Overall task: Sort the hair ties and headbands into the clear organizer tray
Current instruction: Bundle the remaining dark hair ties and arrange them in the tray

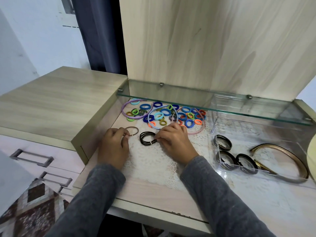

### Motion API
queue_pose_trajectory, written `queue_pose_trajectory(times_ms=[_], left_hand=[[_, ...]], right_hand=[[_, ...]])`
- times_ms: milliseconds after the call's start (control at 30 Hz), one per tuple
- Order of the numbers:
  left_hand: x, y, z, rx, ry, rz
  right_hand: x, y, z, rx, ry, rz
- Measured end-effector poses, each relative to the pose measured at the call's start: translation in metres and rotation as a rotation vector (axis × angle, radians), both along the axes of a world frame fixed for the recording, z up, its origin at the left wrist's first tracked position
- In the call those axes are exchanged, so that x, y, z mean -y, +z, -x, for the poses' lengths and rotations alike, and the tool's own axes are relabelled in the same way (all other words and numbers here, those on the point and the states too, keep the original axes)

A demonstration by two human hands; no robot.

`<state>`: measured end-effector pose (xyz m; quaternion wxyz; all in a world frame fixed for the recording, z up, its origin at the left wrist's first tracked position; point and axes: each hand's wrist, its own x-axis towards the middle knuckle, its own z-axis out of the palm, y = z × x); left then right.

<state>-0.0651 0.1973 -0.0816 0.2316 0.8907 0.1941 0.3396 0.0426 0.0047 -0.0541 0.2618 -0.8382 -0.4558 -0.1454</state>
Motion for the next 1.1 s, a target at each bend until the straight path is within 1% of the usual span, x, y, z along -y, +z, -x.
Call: queue_pose_trajectory(times_ms=[167,267,367,467,600,667,867,1000,1100], left_hand=[[0.002,0.002,0.001,0.011,-0.023,-0.026],[0.006,0.004,0.004,-0.022,-0.017,-0.173],[0.013,0.011,0.007,-0.077,0.088,-0.309],[0.018,0.016,0.007,-0.084,0.168,-0.363],[0.023,0.019,0.007,-0.090,0.281,-0.292],[0.028,0.018,0.005,-0.083,0.290,-0.258],[0.042,0.019,-0.001,-0.097,0.125,-0.291],[0.043,0.017,-0.001,-0.106,0.091,-0.290],[0.044,0.017,0.000,-0.103,0.071,-0.284]], right_hand=[[-0.001,-0.002,-0.001,0.017,-0.020,-0.021],[-0.002,-0.003,-0.002,0.031,-0.023,-0.020],[-0.001,-0.004,-0.002,0.038,-0.026,-0.015],[0.000,-0.004,-0.001,0.025,-0.046,-0.035],[0.000,-0.005,0.000,0.004,-0.079,-0.078],[0.000,-0.006,0.000,0.006,-0.088,-0.079],[0.001,-0.007,0.000,0.005,-0.080,-0.078],[0.001,-0.006,0.000,-0.023,-0.067,-0.060],[0.001,-0.005,0.000,-0.070,-0.053,-0.087]])
